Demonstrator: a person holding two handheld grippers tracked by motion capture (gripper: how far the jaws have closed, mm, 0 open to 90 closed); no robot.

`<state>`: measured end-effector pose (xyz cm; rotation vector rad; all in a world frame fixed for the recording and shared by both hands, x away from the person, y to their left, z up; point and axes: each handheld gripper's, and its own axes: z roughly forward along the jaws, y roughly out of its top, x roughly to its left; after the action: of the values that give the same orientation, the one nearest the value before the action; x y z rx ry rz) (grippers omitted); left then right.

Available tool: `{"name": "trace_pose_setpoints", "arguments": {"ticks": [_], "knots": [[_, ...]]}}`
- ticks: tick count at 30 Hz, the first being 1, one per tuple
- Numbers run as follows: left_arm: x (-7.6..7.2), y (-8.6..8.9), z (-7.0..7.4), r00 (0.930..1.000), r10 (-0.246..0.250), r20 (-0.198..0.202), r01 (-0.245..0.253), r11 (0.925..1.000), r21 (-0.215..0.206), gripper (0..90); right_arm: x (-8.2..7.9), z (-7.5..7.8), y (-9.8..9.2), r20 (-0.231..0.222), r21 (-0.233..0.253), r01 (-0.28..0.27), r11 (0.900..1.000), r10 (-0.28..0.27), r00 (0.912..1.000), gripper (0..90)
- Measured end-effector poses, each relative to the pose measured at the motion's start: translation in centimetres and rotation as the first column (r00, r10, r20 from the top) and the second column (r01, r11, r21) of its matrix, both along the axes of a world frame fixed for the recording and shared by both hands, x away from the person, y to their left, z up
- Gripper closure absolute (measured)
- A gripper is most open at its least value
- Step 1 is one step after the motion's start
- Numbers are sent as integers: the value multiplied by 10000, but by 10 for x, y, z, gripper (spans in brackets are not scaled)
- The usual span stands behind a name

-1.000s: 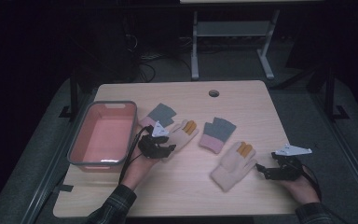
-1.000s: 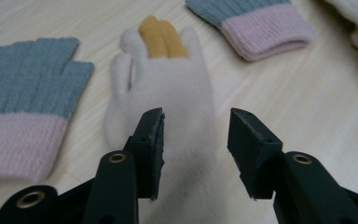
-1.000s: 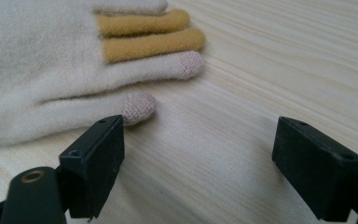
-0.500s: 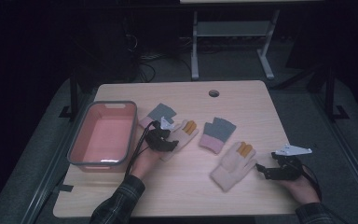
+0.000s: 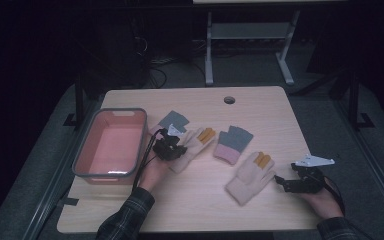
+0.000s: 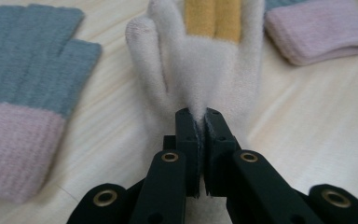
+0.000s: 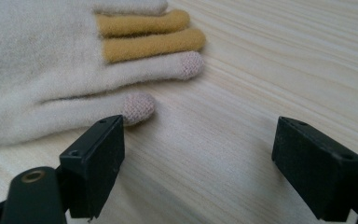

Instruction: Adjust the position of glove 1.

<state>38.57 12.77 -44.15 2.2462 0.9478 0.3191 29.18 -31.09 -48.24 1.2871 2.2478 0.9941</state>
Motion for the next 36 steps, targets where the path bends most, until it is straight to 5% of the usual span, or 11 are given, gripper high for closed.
{"name": "trace_pose_setpoints", "arguments": {"ticks": [9, 21, 30, 36], "knots": [[-35, -10, 18, 9989, -451, -86, 449, 9988, -177, 862, 0, 0, 0, 6, -5, -5, 10000, 5, 10000, 166], [-83, -24, 14, 9927, -1044, -599, 1019, 9938, -440, 860, 0, 0, 0, 4, -6, -3, 10000, 3, 10000, 166], [-92, -44, 6, 9819, -1619, -986, 1580, 9864, -458, 838, 0, 0, 0, 7, -5, 6, 10000, -6, 10000, 166], [-101, -45, 6, 9806, -1681, -1010, 1660, 9857, -288, 835, 0, 0, 0, 1, 2, 11, 10000, -11, 10000, 166]]}}
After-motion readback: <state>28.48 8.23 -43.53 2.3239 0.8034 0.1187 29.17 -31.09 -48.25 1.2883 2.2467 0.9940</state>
